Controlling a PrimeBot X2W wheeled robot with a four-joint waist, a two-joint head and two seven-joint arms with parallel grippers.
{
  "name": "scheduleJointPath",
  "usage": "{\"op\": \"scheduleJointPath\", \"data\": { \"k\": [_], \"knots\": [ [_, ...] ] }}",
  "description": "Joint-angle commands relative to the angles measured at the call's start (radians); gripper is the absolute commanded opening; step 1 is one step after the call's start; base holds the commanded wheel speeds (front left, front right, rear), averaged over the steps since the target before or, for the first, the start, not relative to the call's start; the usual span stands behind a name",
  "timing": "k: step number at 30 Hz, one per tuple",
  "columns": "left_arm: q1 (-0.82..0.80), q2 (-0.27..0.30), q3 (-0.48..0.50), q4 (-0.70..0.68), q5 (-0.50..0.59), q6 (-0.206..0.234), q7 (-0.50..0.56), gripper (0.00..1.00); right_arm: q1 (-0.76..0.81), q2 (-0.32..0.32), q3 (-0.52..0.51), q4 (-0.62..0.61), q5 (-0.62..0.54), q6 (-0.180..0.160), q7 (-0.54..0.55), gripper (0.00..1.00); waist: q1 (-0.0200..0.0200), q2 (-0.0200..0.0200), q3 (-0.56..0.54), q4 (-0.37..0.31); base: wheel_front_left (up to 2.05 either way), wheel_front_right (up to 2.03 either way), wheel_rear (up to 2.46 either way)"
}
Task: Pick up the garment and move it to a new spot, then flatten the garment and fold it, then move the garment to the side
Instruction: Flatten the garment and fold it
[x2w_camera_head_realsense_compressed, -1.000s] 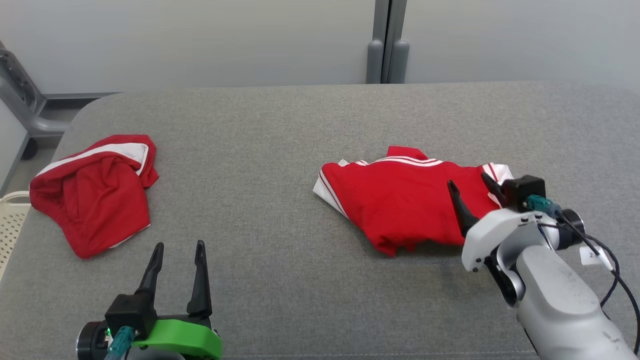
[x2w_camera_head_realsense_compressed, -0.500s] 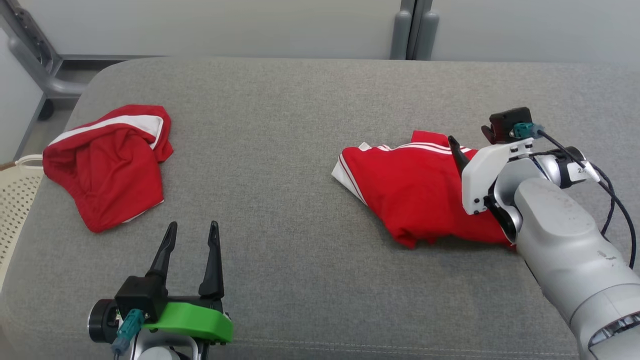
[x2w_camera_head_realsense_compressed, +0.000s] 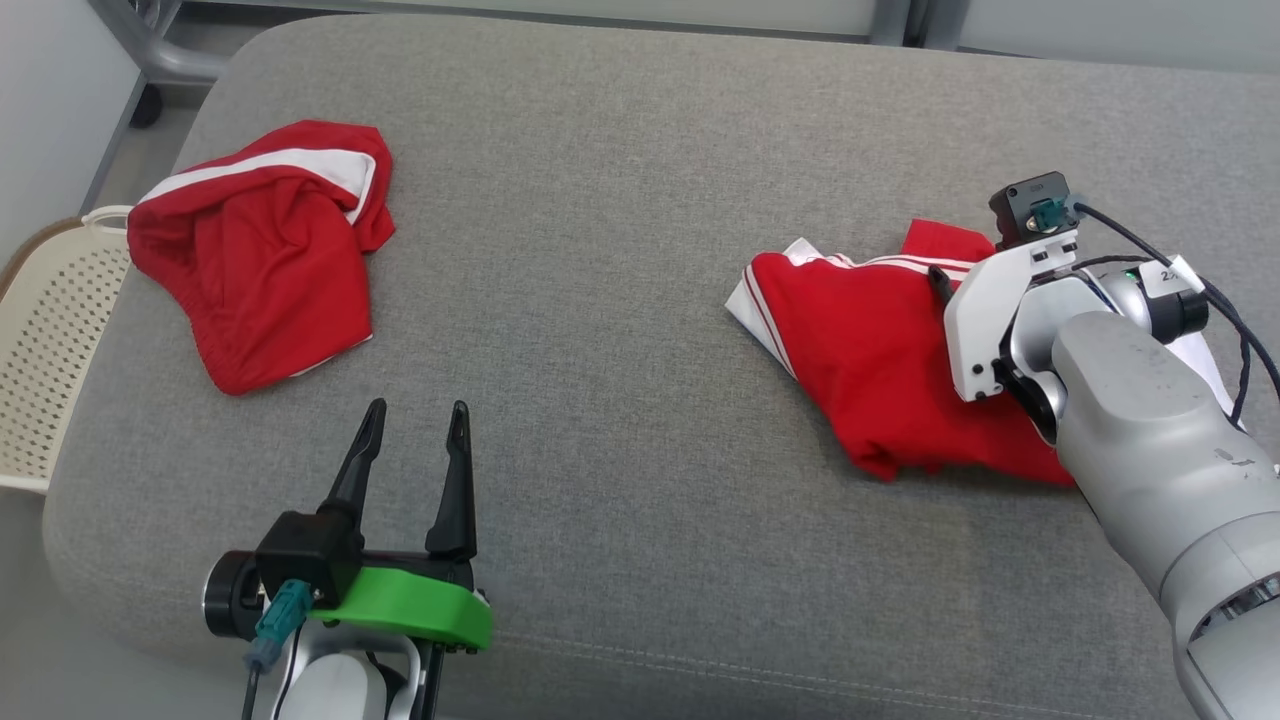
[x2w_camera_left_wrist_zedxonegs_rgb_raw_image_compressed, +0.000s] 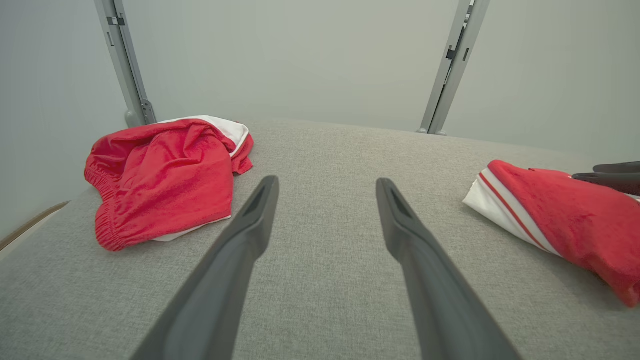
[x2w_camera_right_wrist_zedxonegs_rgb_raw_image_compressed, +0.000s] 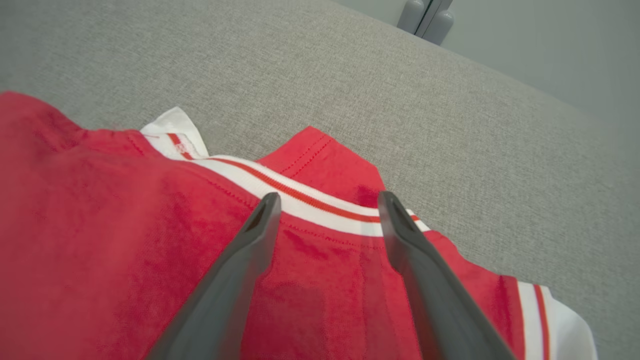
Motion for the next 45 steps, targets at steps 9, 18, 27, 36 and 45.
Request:
{"op": "scheduleJointPath", "data": {
  "k": [9, 18, 27, 36, 45],
  "knots": [
    [-0.035, 0.001, -0.023, 0.002, -0.018, 0.012, -0.002, 1.00, -0.033, -0.025, 0.026, 0.038, 0.024, -0.002, 0.084, 1.00, 0.0000, 0.0000, 0.047, 0.048, 0.00, 0.00, 0.00],
    [-0.046, 0.001, -0.027, 0.006, -0.025, 0.019, -0.002, 1.00, -0.025, -0.028, 0.041, 0.049, 0.042, -0.002, 0.133, 0.00, 0.0000, 0.0000, 0.059, 0.047, 0.00, 0.00, 0.00],
    [-0.034, 0.001, -0.012, 0.015, -0.021, 0.017, -0.002, 1.00, -0.054, -0.013, 0.062, 0.027, 0.067, -0.002, 0.020, 0.00, 0.0000, 0.0000, 0.029, 0.021, 0.00, 0.00, 0.00],
    [-0.017, 0.001, -0.010, 0.022, -0.018, 0.012, -0.002, 1.00, -0.099, 0.017, 0.095, -0.043, 0.092, -0.002, -0.210, 0.00, 0.0000, 0.0000, -0.011, 0.009, 0.00, 0.00, 0.00],
    [0.007, 0.001, 0.008, 0.018, -0.008, 0.015, -0.002, 1.00, -0.140, 0.045, 0.108, -0.169, 0.103, -0.002, -0.289, 0.00, 0.0000, 0.0000, -0.048, 0.002, 0.00, 0.00, 0.00]
  ]
}}
